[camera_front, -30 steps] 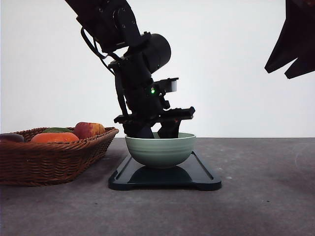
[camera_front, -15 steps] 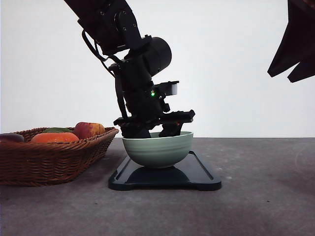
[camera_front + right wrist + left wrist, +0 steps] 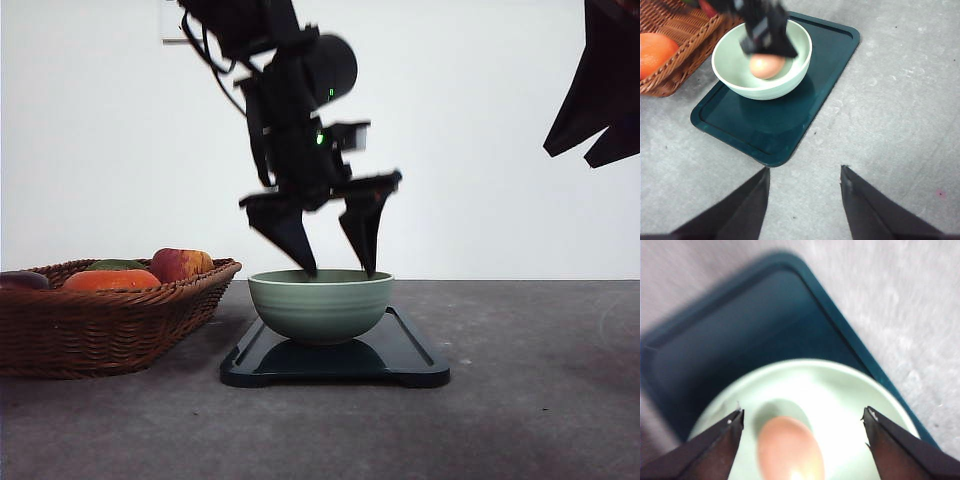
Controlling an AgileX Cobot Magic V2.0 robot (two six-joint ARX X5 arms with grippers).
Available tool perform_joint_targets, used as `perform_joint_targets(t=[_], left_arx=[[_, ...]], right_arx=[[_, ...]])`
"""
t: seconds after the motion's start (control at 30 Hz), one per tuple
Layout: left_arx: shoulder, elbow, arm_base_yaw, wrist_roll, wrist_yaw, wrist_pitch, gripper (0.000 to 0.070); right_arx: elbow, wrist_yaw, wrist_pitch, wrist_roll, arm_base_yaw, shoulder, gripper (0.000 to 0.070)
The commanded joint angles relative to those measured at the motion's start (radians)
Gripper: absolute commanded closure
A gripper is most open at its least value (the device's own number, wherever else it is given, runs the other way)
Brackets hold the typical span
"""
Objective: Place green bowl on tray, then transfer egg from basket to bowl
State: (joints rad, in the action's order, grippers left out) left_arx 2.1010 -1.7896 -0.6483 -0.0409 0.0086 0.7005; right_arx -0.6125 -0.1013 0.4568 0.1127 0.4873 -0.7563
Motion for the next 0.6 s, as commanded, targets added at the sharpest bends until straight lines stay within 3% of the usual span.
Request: perform_joint_targets(t=[0.0,0.17,0.3,0.4,0.57], left_arx=[[0.024,-0.085,-0.003,0.011,-0.013,0.054,0.0212],[0.018,-0.249,0.013,0.009,-0.012,0.269,0.0223],[-0.034,-0.264,0.028,-0.016,-0.005,0.357,0.0230],[-0.097,-0.224,0.028,-0.016,-0.002,0.353,0.0231],[-0.288,0.015,0.025,-0.037,-0.001,0.177,0.0231]], right_arx=[[-0.005,0.000,-0.006,0.014,0.006,-0.006,0.0432],[-0.005,-0.002,-0.006,0.014,0.006,-0.006,0.0432],[-0.005,-0.002,-0.006,0.014,0.006,-0.006,0.0432],[-0.005,-0.002,-0.006,0.014,0.006,-0.006,0.0432],[-0.005,-0.002,-0.006,0.014,0.006,-0.006,0.0432]])
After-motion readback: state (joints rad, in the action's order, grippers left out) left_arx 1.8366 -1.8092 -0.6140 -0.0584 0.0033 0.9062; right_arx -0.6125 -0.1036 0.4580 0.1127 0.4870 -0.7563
